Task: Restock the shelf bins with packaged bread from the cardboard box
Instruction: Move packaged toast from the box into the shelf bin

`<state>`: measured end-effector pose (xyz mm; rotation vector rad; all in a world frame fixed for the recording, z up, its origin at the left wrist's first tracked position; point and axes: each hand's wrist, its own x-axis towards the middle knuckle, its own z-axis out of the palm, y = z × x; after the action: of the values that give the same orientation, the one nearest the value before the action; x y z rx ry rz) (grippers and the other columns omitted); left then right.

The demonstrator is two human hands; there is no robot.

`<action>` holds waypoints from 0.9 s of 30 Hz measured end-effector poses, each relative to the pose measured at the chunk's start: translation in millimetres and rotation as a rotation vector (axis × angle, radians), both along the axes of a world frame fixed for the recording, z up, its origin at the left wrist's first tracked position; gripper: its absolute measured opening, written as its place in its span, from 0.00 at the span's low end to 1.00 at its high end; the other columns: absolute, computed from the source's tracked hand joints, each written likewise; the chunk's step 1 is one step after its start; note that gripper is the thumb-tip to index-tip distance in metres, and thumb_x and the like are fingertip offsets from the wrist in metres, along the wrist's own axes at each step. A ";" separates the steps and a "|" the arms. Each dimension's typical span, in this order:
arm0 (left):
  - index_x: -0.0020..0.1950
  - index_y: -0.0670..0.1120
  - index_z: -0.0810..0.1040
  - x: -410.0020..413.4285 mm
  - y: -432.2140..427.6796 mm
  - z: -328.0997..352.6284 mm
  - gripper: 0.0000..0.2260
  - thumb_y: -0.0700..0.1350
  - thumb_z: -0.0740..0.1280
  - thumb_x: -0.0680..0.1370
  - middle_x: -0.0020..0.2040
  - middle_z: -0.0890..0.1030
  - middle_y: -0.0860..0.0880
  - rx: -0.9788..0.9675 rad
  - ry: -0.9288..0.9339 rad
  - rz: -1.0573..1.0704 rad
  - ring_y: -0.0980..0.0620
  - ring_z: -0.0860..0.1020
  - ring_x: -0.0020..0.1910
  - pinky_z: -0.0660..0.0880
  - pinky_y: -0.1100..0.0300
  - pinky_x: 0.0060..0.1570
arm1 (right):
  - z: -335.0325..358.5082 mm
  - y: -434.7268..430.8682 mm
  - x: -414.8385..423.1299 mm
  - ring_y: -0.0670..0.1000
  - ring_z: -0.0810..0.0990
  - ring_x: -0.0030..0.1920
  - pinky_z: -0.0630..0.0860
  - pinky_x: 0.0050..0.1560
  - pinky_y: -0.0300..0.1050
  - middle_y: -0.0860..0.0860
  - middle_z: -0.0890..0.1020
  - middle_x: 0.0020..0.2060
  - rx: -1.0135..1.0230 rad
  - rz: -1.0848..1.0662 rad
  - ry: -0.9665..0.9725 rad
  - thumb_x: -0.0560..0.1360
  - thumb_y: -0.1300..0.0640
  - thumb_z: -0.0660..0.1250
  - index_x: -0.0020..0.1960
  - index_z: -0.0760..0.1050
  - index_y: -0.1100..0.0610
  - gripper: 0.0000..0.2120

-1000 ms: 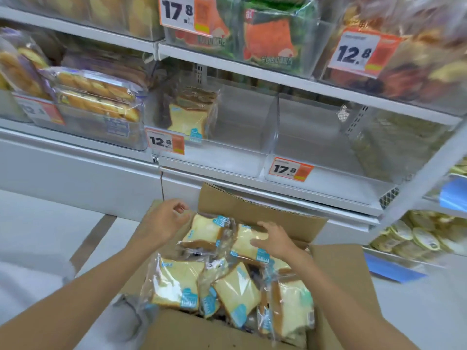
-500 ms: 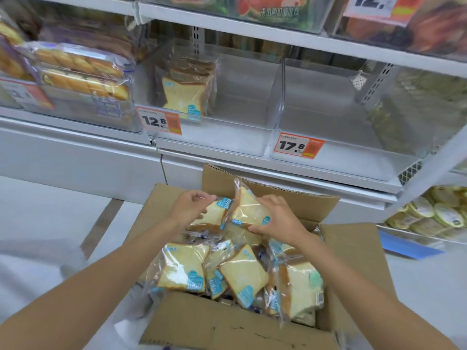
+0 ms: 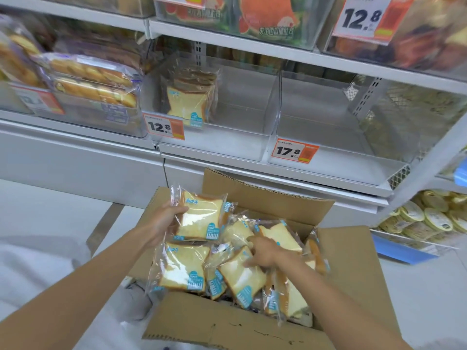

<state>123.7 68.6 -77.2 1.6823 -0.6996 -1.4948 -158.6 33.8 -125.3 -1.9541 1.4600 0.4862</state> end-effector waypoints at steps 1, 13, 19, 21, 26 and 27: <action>0.59 0.40 0.76 2.4 2.2 -2.8 0.11 0.42 0.66 0.79 0.42 0.82 0.43 0.005 0.030 0.012 0.50 0.76 0.33 0.70 0.60 0.30 | -6.6 0.6 2.9 0.58 0.74 0.64 0.71 0.60 0.48 0.54 0.76 0.61 -0.010 -0.011 -0.015 0.69 0.43 0.75 0.72 0.65 0.54 0.37; 0.64 0.50 0.73 -24.2 -13.9 43.6 0.23 0.62 0.66 0.75 0.52 0.81 0.47 -0.215 -0.046 -0.239 0.49 0.79 0.47 0.75 0.57 0.46 | 119.6 -43.3 54.5 0.47 0.78 0.57 0.75 0.61 0.43 0.49 0.79 0.57 -0.369 -0.068 -0.680 0.72 0.58 0.75 0.66 0.75 0.54 0.24; 0.56 0.52 0.75 -14.0 -19.3 70.5 0.15 0.48 0.75 0.72 0.47 0.84 0.53 -0.261 -0.090 -0.167 0.60 0.83 0.39 0.75 0.69 0.31 | 157.0 -53.1 71.1 0.47 0.72 0.65 0.68 0.69 0.45 0.49 0.75 0.64 -0.478 -0.045 -0.723 0.69 0.50 0.77 0.70 0.71 0.49 0.32; 0.56 0.51 0.77 4.7 -20.6 83.0 0.14 0.46 0.74 0.73 0.50 0.84 0.50 -0.266 0.000 -0.104 0.57 0.83 0.45 0.78 0.64 0.37 | 168.5 -57.2 64.0 0.46 0.70 0.66 0.67 0.67 0.43 0.48 0.70 0.67 -0.479 -0.171 -0.771 0.67 0.46 0.77 0.73 0.66 0.47 0.38; 0.54 0.48 0.76 25.9 -41.7 130.8 0.08 0.41 0.70 0.76 0.43 0.86 0.52 -0.381 0.154 -0.028 0.53 0.82 0.46 0.79 0.54 0.49 | 191.7 -70.7 87.8 0.51 0.78 0.62 0.76 0.60 0.50 0.49 0.72 0.67 -0.041 -0.385 -0.994 0.64 0.45 0.80 0.78 0.45 0.40 0.55; 0.53 0.49 0.76 24.7 -47.7 144.5 0.07 0.40 0.69 0.77 0.43 0.86 0.53 -0.406 0.150 -0.045 0.54 0.82 0.45 0.80 0.57 0.45 | 196.3 -79.3 97.0 0.51 0.80 0.59 0.78 0.57 0.50 0.49 0.75 0.65 0.015 -0.420 -1.043 0.64 0.48 0.80 0.77 0.47 0.42 0.54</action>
<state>148.4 20.9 67.4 1.2438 -0.8948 -1.3813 -61.6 -45.5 71.0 -1.4165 1.0668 -0.6321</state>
